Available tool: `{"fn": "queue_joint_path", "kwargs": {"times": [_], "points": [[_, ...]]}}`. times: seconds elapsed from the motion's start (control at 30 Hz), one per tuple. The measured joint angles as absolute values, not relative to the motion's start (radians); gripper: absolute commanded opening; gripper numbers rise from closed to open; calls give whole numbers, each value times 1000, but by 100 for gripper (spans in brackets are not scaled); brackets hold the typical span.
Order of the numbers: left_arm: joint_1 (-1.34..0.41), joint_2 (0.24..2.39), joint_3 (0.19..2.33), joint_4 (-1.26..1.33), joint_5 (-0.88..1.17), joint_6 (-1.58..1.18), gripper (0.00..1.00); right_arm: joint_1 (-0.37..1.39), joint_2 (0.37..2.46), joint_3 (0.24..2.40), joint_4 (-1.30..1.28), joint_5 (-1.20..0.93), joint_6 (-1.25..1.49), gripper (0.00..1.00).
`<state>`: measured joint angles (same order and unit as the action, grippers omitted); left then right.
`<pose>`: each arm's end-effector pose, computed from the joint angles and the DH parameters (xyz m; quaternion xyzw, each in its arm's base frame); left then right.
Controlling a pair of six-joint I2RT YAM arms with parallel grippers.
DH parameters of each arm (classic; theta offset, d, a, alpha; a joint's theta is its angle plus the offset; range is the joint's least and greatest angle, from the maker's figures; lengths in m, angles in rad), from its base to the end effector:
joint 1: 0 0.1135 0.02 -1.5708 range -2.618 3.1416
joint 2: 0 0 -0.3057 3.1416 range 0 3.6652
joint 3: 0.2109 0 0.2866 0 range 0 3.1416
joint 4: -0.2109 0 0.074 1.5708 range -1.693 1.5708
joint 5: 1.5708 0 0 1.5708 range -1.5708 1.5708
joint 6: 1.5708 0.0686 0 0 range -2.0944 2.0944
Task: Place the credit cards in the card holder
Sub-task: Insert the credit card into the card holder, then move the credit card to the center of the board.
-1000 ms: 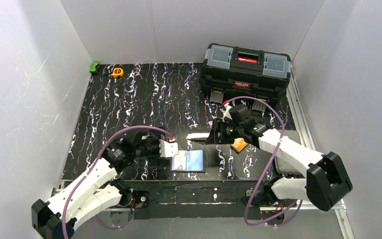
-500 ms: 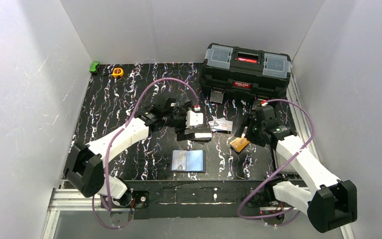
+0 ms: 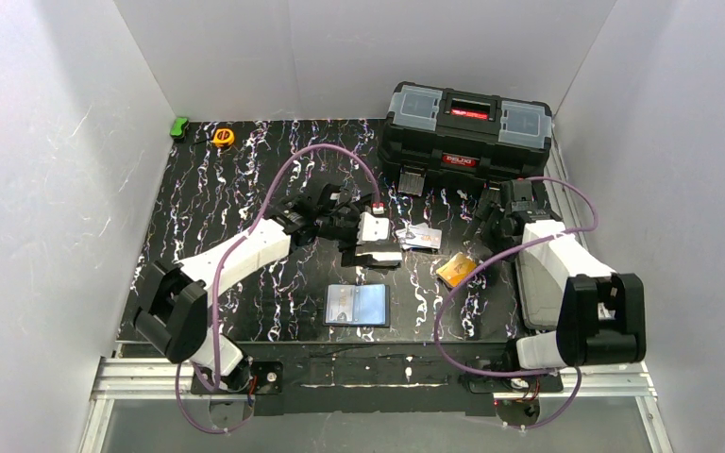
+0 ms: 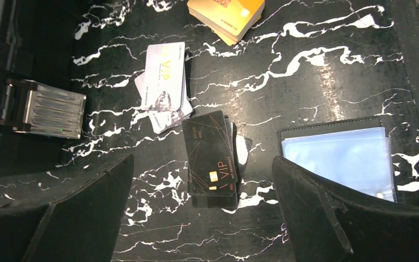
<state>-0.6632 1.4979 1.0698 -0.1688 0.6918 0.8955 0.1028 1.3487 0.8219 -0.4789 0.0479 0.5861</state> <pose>0.2745 -0.2700 0.2853 0.6972 0.4799 -0.2466 0.4720 0.3001 0.0277 0.2023 0.2362 0.9306 0.0725 0.2701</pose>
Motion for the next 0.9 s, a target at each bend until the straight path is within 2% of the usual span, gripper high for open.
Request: {"fn": "queue_joint_path", "kwargs": {"times": [0.37,0.73,0.9], "points": [[-663,1348,1005,-196,704,887,98,92,1512,811,-278,-86,581,83],[-677,1312,969,-195,695,860,98,90,1453,716,-184,-141,622,84],[-716,1269,919,-193,683,896,98,109,1417,698,-233,-137,647,85]]}}
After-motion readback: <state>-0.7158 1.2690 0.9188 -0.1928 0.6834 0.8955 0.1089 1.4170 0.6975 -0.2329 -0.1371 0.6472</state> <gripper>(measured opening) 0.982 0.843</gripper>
